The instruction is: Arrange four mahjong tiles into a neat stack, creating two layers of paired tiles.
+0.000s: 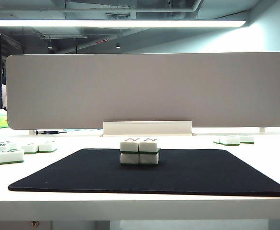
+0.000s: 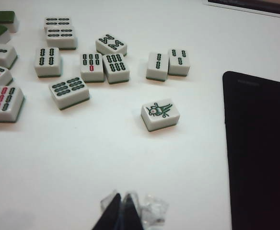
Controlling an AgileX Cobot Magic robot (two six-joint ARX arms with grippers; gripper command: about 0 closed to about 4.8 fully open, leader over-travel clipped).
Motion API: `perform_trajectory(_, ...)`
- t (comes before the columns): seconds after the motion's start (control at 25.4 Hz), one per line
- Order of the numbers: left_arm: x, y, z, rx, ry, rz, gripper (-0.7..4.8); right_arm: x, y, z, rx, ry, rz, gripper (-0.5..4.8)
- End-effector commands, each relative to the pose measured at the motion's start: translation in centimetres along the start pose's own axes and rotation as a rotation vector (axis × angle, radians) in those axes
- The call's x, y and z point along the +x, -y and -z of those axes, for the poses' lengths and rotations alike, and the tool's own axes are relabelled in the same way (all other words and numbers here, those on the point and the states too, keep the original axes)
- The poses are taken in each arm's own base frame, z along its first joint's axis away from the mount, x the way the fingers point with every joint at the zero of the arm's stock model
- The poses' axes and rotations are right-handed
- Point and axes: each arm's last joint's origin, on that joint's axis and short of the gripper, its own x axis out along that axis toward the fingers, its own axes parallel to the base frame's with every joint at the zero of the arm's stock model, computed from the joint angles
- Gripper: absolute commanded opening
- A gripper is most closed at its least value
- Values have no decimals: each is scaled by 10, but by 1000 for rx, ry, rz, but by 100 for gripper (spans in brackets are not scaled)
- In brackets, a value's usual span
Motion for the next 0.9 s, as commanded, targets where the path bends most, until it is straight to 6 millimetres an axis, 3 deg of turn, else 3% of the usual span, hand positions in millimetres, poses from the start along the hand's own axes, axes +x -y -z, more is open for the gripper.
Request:
perform_trajectory(0.04, 5, -4, 7, 3, 95, 8, -6, -2, -1, 1, -16, 21, -4, -1)
perform_trajectory(0.2, 15, -16, 29, 2, 181, -31, -6, -2, -1, 1, -16, 21, -4, -1)
perform_trajectory(0.55, 25, -29, 59, 44, 224, -18, -6, -2, -1, 1, -16, 21, -4, -1)
perform_trajectory(0.9, 21, -29, 61, 68, 238, -16, -6, -2, -1, 1, -16, 21, -5, -1)
